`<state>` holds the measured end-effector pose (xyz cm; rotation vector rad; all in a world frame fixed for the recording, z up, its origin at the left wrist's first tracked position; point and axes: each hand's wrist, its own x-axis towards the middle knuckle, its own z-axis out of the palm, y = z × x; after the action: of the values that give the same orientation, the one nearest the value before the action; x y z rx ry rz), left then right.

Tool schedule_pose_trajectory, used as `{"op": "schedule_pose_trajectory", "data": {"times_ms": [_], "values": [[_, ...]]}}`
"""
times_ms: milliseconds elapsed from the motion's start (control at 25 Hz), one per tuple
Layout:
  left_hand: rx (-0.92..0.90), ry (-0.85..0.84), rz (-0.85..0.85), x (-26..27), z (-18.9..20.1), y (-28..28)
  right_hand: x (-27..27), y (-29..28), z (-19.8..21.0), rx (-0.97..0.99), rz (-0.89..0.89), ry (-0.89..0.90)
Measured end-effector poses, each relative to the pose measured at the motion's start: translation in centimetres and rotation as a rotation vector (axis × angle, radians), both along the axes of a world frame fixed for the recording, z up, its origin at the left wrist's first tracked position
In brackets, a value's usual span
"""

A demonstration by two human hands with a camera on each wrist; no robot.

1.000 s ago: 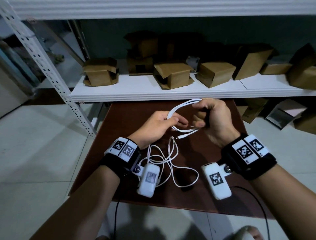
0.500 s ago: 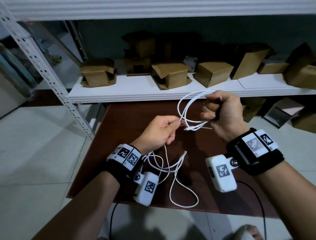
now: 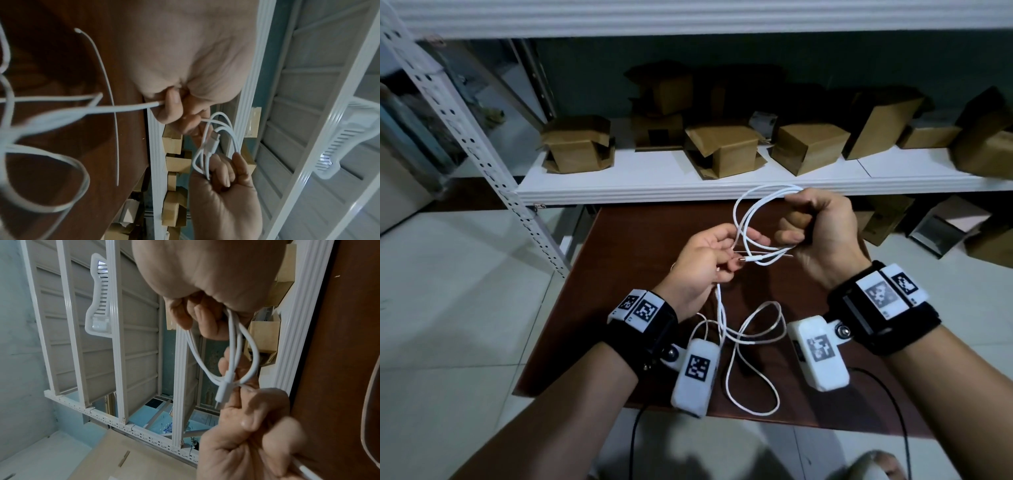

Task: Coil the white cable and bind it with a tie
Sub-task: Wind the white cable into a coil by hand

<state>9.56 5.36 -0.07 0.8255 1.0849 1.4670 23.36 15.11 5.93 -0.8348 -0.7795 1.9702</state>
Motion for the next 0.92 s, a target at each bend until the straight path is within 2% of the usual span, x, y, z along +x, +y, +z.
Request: {"op": "schedule_pose_trajectory", "data": {"times_ms": [160,400,520,720,920], "values": [[0.038,-0.078,-0.025,0.2,0.3,-0.5,0.1,0.2,-0.1,-0.041,0.003,0.065],[0.112,0.026,-0.154,0.7,0.3,-1.1,0.0,0.2,-0.3,-0.087,-0.053,0.1],[0.136,0.089,-0.1,0.9,-0.1,-0.7,0.0,0.1,-0.4,-0.091,-0.053,0.114],[0.134,-0.04,0.005,0.1,-0.1,0.1,-0.3,-0.4,-1.0,-0.076,0.036,0.176],[0.129,-0.12,0.088,-0.1,-0.1,0.6,-0.5,-0.9,-1.2,-0.037,0.157,0.141]]}}
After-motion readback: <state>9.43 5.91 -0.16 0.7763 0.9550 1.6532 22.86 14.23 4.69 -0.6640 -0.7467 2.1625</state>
